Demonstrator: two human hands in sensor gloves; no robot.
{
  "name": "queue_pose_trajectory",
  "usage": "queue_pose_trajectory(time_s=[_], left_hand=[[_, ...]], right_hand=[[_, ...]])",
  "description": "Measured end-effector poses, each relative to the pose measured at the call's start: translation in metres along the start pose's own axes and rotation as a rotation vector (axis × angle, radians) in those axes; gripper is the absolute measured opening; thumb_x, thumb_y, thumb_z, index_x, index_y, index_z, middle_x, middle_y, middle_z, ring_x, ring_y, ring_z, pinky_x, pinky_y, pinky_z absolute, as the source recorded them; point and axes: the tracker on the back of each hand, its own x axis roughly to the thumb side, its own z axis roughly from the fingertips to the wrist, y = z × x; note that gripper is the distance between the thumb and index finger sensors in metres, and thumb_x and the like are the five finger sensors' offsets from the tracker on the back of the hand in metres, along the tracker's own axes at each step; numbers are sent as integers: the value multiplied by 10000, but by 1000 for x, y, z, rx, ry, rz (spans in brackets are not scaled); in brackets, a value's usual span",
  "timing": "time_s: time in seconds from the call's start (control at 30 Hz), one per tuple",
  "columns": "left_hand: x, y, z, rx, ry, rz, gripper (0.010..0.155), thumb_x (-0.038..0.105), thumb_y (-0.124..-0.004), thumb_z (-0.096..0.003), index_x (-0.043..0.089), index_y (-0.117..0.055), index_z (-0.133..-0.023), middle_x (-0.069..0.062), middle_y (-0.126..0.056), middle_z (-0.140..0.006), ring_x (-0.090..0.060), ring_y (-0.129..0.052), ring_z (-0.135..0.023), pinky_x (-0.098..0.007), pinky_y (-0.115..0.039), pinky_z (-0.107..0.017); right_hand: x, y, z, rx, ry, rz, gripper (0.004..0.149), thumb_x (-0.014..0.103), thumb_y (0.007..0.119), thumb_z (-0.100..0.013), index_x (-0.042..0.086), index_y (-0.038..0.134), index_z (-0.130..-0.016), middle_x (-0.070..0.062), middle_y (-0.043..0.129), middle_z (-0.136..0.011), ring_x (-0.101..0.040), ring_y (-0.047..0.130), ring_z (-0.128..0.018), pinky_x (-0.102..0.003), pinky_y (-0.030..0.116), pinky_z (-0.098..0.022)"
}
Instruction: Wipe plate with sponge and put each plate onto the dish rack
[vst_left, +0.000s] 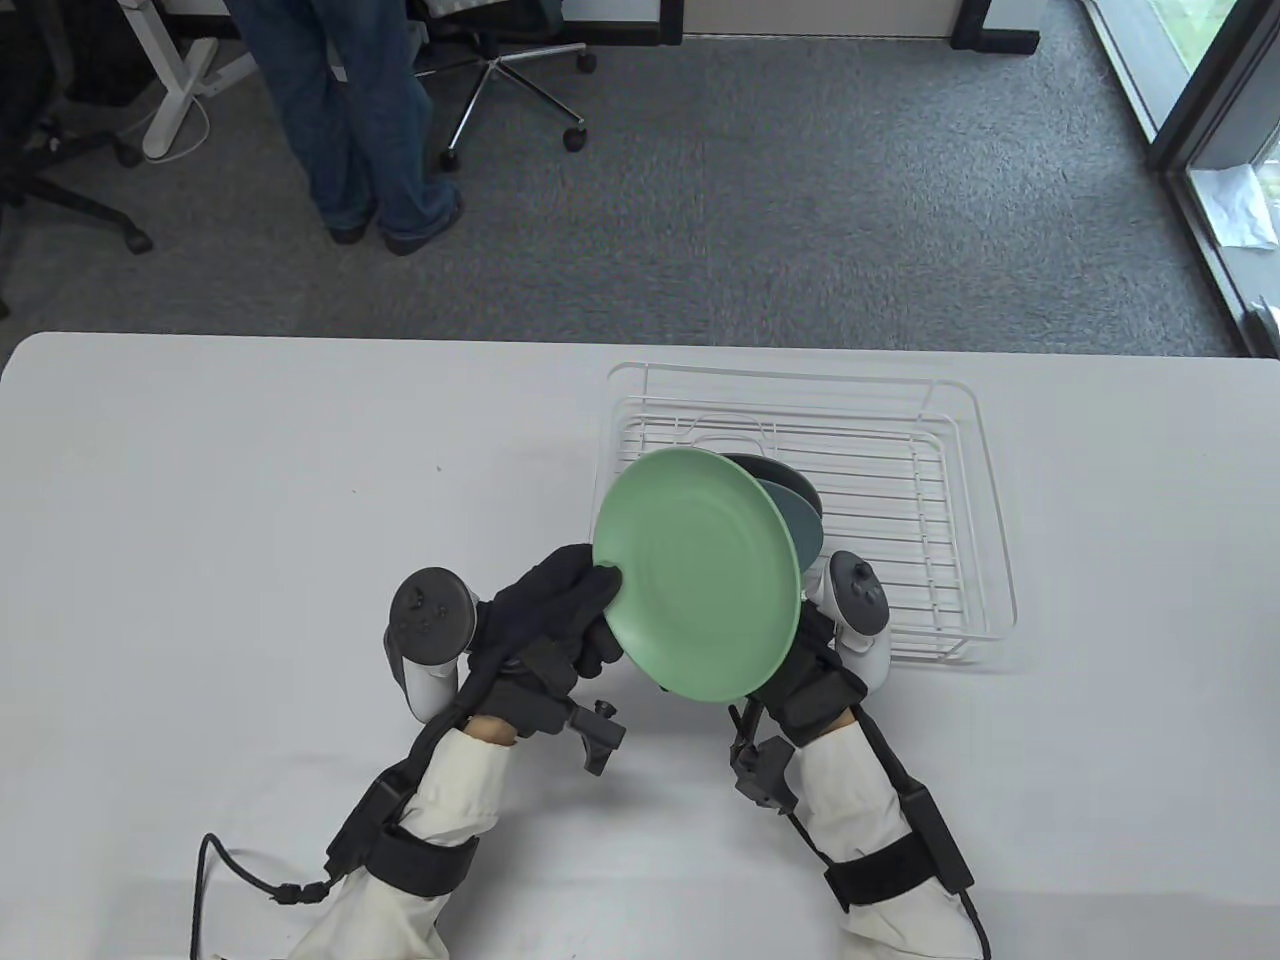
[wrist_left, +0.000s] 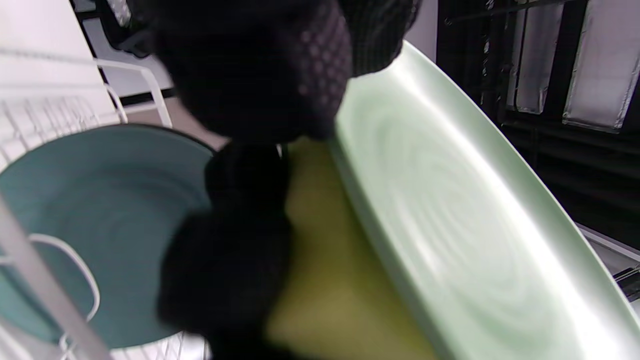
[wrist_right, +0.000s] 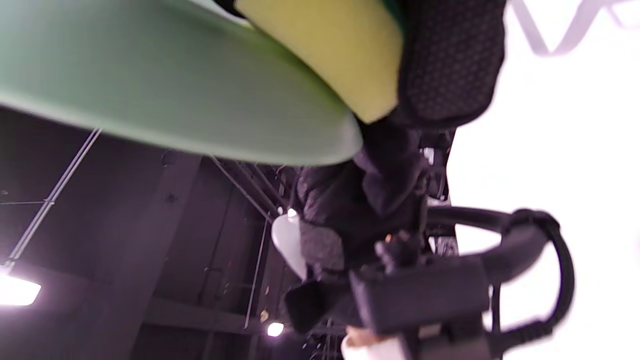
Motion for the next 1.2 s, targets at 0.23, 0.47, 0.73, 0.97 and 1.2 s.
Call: queue_pose_trajectory(time_s=[0.23, 0.47, 0.73, 0.97, 1.2], left_hand=[[2, 18, 0, 76, -17, -46, 403, 266, -758, -549, -26, -872, -803, -152, -986, -508, -152, -1041, -218, -72, -900, -59], [-8, 23, -2, 89, 14, -56, 404, 265, -759, -547, -25, -874, -803, -153, -986, -509, -155, -1040, -218, -77, -899, -58], [-11, 20, -5, 75, -16, -91, 401, 250, -753, -541, -18, -867, -817, -162, -988, -543, -195, -1045, -250, -108, -911, -82], [-7, 24, -9, 119, -131, -227, 394, 245, -722, -553, -2, -836, -838, -158, -968, -580, -199, -1045, -288, -109, -921, -114], [10, 19, -15, 174, -237, -458, 391, 242, -708, -561, 21, -785, -873, -157, -942, -653, -228, -1057, -373, -132, -956, -180]], right_hand=[[16, -4, 6, 9, -54, 18, 613, 272, 498, -697, -57, 279, -1165, -459, 612, -964, -513, 826, -687, -455, 820, -494], [40, -20, 20, -31, -159, 13, 607, 291, 498, -703, -9, 273, -1179, -433, 594, -999, -503, 802, -734, -454, 806, -522], [53, -40, 37, -139, -229, 14, 600, 297, 502, -707, 34, 259, -1189, -419, 562, -1028, -504, 765, -771, -453, 787, -546], [64, -57, 53, -223, -296, -10, 599, 302, 489, -712, 40, 243, -1191, -410, 559, -1034, -492, 764, -780, -447, 785, -553], [67, -63, 58, -229, -325, -46, 598, 309, 481, -716, 51, 232, -1195, -403, 552, -1043, -485, 759, -793, -444, 782, -560]])
